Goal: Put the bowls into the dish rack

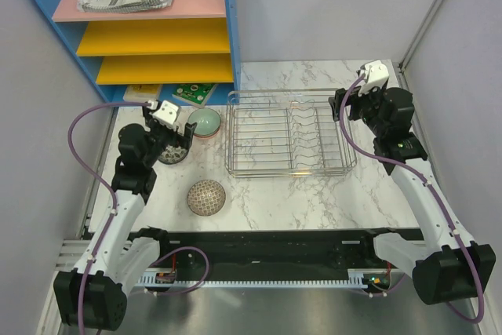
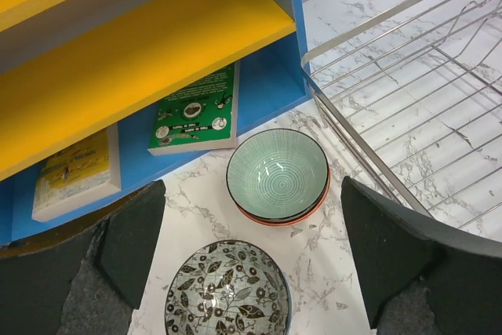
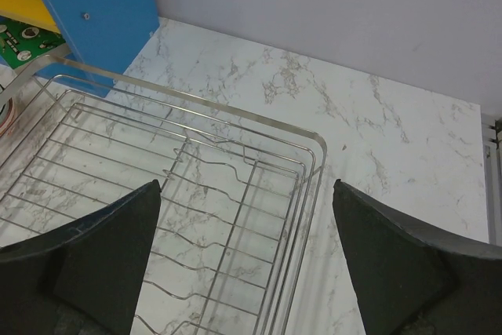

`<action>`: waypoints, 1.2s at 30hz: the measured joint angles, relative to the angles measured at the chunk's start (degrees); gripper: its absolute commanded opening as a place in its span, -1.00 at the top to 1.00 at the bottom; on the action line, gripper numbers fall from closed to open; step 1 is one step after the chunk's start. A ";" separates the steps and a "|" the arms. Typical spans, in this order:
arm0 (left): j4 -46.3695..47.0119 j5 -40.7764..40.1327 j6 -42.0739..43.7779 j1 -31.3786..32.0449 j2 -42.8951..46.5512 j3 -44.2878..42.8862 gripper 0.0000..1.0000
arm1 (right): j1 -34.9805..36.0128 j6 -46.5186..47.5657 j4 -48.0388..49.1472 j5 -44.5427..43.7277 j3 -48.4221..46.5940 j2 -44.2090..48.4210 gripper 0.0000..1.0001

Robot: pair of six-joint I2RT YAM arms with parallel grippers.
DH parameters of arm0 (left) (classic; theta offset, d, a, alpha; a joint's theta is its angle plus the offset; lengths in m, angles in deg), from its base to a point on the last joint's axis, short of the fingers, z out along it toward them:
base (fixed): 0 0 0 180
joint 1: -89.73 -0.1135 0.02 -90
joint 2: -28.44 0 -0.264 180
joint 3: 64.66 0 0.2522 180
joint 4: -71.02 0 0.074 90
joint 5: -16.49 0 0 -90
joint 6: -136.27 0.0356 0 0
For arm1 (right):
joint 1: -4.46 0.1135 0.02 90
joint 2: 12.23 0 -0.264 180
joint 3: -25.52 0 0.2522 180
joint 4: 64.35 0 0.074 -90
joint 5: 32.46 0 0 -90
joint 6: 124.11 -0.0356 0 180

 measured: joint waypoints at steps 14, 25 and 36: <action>-1.57 1.09 1.51 0.00 -0.66 -0.28 -0.99 | 0.00 9.18 -1.81 6.47 -0.33 0.76 -0.96; -7.45 5.51 5.81 0.00 -6.29 -3.43 -0.99 | 2.38 22.43 -21.68 19.93 -7.61 -10.14 -0.96; -10.25 5.60 6.47 0.00 -9.60 -7.67 -0.98 | 19.65 32.72 -34.38 24.68 -12.20 -14.80 -0.92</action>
